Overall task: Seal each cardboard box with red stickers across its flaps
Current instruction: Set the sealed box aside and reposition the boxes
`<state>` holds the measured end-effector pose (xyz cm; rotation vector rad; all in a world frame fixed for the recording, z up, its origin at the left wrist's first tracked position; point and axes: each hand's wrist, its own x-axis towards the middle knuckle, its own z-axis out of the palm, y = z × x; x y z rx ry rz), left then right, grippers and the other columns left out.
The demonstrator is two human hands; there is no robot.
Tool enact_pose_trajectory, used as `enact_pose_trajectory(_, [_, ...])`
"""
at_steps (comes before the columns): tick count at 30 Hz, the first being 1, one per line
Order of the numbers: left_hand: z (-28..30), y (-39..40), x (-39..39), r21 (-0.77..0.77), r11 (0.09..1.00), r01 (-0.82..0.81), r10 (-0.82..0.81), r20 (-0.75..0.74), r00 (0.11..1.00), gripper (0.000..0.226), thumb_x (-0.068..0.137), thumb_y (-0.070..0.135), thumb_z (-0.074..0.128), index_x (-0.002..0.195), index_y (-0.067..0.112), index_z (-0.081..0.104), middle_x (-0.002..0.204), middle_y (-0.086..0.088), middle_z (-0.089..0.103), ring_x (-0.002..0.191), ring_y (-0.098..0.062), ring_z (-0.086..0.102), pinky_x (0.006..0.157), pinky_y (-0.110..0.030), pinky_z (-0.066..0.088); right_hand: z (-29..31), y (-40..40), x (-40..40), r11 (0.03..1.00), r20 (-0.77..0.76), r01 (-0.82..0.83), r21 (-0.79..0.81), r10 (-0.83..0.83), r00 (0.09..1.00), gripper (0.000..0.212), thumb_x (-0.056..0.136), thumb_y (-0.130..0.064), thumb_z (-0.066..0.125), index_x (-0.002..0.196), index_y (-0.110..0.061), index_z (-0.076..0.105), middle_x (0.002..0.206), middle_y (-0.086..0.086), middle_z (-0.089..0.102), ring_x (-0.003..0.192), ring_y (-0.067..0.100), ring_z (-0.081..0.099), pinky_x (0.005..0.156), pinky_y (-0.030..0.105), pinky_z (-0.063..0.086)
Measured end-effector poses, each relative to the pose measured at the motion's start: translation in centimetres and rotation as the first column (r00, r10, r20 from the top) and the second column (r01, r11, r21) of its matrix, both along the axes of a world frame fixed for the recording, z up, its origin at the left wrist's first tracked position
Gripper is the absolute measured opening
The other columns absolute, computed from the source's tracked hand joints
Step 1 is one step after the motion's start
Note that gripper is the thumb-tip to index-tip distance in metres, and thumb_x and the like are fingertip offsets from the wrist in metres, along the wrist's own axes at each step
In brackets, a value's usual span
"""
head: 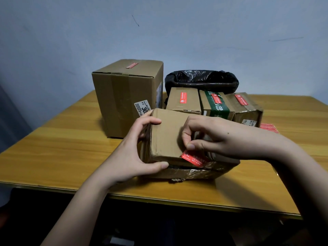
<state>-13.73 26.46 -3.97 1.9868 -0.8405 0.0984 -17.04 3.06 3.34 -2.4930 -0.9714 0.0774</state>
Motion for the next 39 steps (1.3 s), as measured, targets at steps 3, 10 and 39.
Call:
enact_pose_trajectory(3, [0.0,0.1,0.0,0.002,1.0,-0.003,0.003,-0.012,1.0,0.079,0.056,0.047,0.081,0.12,0.056,0.036,0.142,0.04,0.018,0.13,0.014,0.031,0.099,-0.004,0.031,0.3,-0.3,-0.2,0.999,0.009,0.01,0.046,-0.01,1.0,0.014,0.094,-0.022,0.057,0.086,-0.034,0.053,0.093,-0.017,0.054,0.092,0.001,0.054,0.082,0.018,0.045])
enact_pose_trajectory(10, [0.1,0.1,0.1,-0.011,1.0,-0.023,0.023,-0.028,0.999,0.079,0.056,0.047,0.08,0.122,0.053,0.037,0.138,0.04,0.026,0.126,0.016,0.035,0.098,-0.003,0.032,0.8,-0.7,-0.5,0.996,0.048,0.05,0.072,-0.053,0.997,0.007,0.091,-0.028,0.056,0.087,-0.033,0.055,0.095,-0.016,0.056,0.091,0.0,0.058,0.079,0.017,0.049])
enact_pose_trajectory(39, [1.5,0.1,0.6,-0.145,0.988,-0.051,0.01,-0.267,0.964,0.073,0.058,0.053,0.068,0.127,0.039,0.046,0.122,0.016,0.053,0.102,0.009,0.056,0.078,-0.006,0.044,1.6,-1.0,-1.7,0.97,0.421,-0.005,0.242,-0.101,0.901,0.007,0.084,-0.014,0.065,0.09,-0.017,0.062,0.088,-0.015,0.064,0.087,0.003,0.062,0.077,0.014,0.046])
